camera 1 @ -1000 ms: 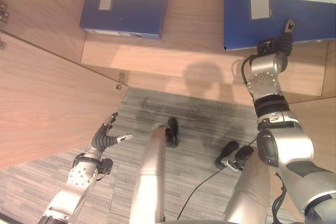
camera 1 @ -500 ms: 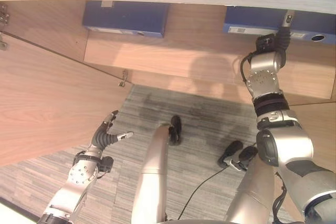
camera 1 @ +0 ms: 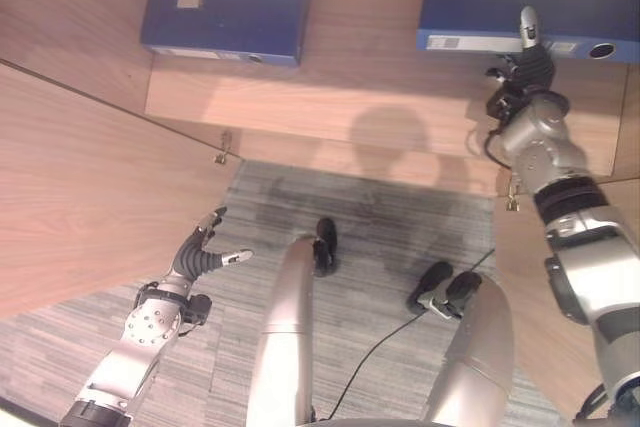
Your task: Put the empty folder in the office cabinet
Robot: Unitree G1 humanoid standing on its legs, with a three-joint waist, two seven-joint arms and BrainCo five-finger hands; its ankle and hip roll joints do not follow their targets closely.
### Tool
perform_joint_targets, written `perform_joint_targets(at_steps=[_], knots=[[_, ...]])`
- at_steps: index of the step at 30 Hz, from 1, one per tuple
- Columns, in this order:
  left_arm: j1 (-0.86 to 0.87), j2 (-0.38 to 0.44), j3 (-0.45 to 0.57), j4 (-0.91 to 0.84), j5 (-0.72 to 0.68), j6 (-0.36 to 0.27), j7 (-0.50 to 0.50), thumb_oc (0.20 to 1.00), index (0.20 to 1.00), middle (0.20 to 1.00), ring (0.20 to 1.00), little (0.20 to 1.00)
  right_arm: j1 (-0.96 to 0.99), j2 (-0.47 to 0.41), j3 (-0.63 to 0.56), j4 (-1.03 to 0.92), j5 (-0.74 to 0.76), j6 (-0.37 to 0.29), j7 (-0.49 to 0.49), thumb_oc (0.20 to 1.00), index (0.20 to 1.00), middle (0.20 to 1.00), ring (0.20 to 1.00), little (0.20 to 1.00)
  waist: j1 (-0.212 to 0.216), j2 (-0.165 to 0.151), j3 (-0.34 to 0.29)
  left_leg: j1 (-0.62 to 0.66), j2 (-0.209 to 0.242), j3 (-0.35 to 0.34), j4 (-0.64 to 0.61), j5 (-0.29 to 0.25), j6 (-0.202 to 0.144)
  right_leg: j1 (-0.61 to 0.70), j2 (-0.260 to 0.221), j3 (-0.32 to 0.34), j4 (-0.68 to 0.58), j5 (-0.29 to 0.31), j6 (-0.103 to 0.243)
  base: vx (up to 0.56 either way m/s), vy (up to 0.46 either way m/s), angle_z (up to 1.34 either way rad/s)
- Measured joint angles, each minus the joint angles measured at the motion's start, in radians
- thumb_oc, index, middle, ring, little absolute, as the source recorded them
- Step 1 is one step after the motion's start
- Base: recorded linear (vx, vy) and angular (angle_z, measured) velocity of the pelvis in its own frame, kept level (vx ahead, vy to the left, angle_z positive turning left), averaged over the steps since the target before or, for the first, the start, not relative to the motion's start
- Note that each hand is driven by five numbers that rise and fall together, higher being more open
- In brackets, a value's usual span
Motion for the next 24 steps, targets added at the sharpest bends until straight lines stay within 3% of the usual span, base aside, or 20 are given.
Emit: perform_joint_targets(at_steps=[9, 14, 16, 19, 20, 24], knots=[[-0.003, 0.006, 0.011, -0.014, 0.007, 0.000, -0.029, 1.000, 1.000, 1.000, 1.000, 1.000, 0.067, -0.036, 0.011, -0.160, -0.042, 0.017, 0.093, 1.000, 1.000, 1.000, 1.000, 1.000, -0.028, -0.004, 0.000, -0.008, 0.008, 0.001, 0.001, 0.000, 0.008, -0.007, 0.015, 0.001, -0.017, 0.016, -0.006, -0.01, -0.010, -0.04], [-0.003, 0.008, 0.041, -0.020, 0.038, -0.004, -0.046, 1.000, 1.000, 1.000, 1.000, 1.000, 0.097, -0.147, 0.081, -0.240, -0.089, 0.034, 0.167, 1.000, 1.000, 1.000, 1.000, 1.000, -0.019, -0.006, 0.002, -0.008, 0.009, 0.003, 0.002, -0.003, 0.010, -0.006, 0.014, -0.001, -0.017, 0.016, -0.007, 0.00, 0.000, 0.00], [0.000, 0.026, 0.041, -0.021, 0.045, -0.006, -0.053, 1.000, 1.000, 1.000, 1.000, 1.000, 0.049, -0.261, 0.231, -0.265, -0.201, 0.046, 0.215, 1.000, 1.000, 1.000, 1.000, 1.000, -0.010, -0.010, 0.004, -0.008, 0.008, 0.005, 0.004, -0.007, 0.014, -0.005, 0.013, 0.000, -0.017, 0.016, -0.007, 0.00, 0.000, 0.00], [0.003, 0.055, 0.040, -0.029, 0.048, -0.007, -0.075, 1.000, 1.000, 1.000, 1.000, 1.000, -0.007, -0.351, 0.360, -0.318, -0.326, 0.061, 0.268, 1.000, 1.000, 1.000, 1.000, 1.000, 0.000, -0.016, 0.007, -0.009, 0.008, 0.004, 0.004, -0.007, 0.015, -0.002, 0.011, -0.002, -0.017, 0.016, -0.007, 0.00, 0.000, 0.00], [0.013, 0.081, 0.041, -0.049, 0.072, -0.007, -0.087, 1.000, 1.000, 1.000, 1.000, 1.000, -0.066, -0.394, 0.468, -0.343, -0.427, 0.075, 0.316, 1.000, 1.000, 1.000, 1.000, 1.000, 0.000, -0.021, 0.006, -0.008, 0.008, -0.001, 0.004, -0.007, 0.015, 0.004, 0.011, -0.007, -0.018, 0.015, -0.007, -0.01, -0.023, 0.03], [0.010, 0.112, 0.040, -0.078, 0.109, -0.004, -0.120, 1.000, 1.000, 1.000, 1.000, 1.000, -0.207, -0.364, 0.611, -0.327, -0.652, 0.124, 0.407, 1.000, 1.000, 1.000, 1.000, 1.000, 0.004, -0.028, 0.003, -0.007, 0.007, -0.006, 0.003, -0.006, 0.013, 0.009, 0.011, -0.012, -0.019, 0.016, -0.007, -0.02, -0.033, 0.02]])
